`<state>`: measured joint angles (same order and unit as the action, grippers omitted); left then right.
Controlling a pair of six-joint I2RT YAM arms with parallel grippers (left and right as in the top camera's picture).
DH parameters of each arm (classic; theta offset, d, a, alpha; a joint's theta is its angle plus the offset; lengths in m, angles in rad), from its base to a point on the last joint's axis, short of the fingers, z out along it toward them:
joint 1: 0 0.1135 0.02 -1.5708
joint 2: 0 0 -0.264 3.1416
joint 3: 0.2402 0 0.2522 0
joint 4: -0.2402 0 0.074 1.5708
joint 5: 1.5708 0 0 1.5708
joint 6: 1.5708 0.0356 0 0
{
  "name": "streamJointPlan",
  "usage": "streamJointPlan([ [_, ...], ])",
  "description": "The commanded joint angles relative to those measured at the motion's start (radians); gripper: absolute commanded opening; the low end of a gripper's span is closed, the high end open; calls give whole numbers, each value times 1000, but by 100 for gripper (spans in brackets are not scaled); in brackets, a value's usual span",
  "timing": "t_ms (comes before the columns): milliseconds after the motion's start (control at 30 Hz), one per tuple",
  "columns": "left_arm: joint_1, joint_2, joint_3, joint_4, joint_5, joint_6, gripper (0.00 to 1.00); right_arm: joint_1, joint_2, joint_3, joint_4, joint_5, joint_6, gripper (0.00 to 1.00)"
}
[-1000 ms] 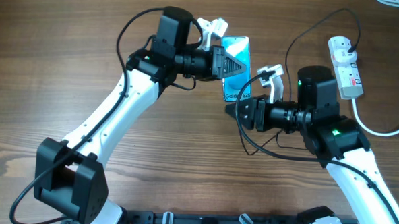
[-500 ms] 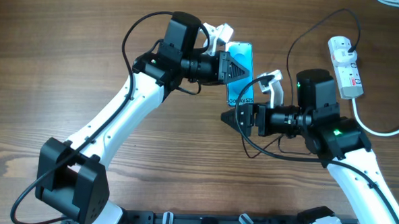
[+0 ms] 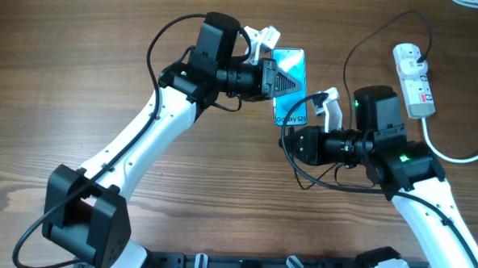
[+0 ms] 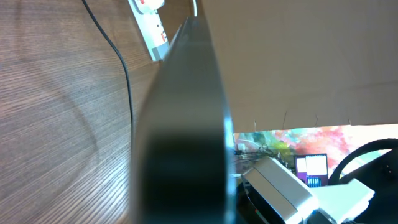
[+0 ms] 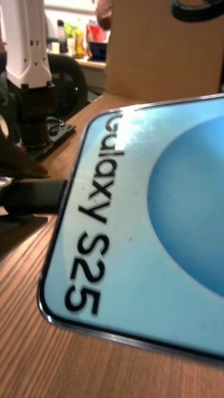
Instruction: Plug charger to phone and switch on socket
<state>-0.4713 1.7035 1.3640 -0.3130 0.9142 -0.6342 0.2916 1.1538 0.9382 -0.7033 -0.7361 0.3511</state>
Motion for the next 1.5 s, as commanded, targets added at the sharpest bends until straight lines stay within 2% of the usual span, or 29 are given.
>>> streamJointPlan([
  [0, -5, -21, -5, 7, 39, -10, 4, -4, 2, 26, 7, 42, -10, 4],
  [267, -31, -21, -5, -10, 39, 2, 4, -4, 2, 27, 67, 48, 41, 4],
  [633, -32, -21, -5, -21, 39, 2, 4, -4, 2, 27, 135, 47, 42, 4],
  [667, -32, -21, -5, -21, 38, 2, 4, -4, 2, 27, 144, 37, 35, 42],
  [700, -32, -21, -5, -20, 34, 2, 4, -4, 2, 27, 152, 6, -7, 100],
  [800, -18, -21, -5, -18, 32, -2, 4, -26, 2, 27, 128, -16, -111, 100],
  [900, 10, -21, -5, -16, 85, -3, 4, -110, 2, 27, 119, -60, -119, 100],
  [1000, 29, -21, -5, 14, 179, -2, 4, -193, 2, 27, 122, -187, -172, 100],
  [1133, 31, -21, -5, 161, 357, -2, 4, -303, 16, 27, 134, -420, -222, 100],
  [1200, 30, -21, -5, 183, 361, -2, 4, -312, 30, 26, 156, -565, -225, 98],
  [1300, 27, -21, -5, 183, 361, -2, 4, -305, 56, 26, 196, -695, -225, 90],
  [1433, 9, -21, -5, 185, 360, -2, 4, -286, 98, 26, 225, -725, -219, 69],
  [1467, 7, -21, -5, 187, 360, -2, 4, -281, 106, 26, 224, -725, -219, 61],
])
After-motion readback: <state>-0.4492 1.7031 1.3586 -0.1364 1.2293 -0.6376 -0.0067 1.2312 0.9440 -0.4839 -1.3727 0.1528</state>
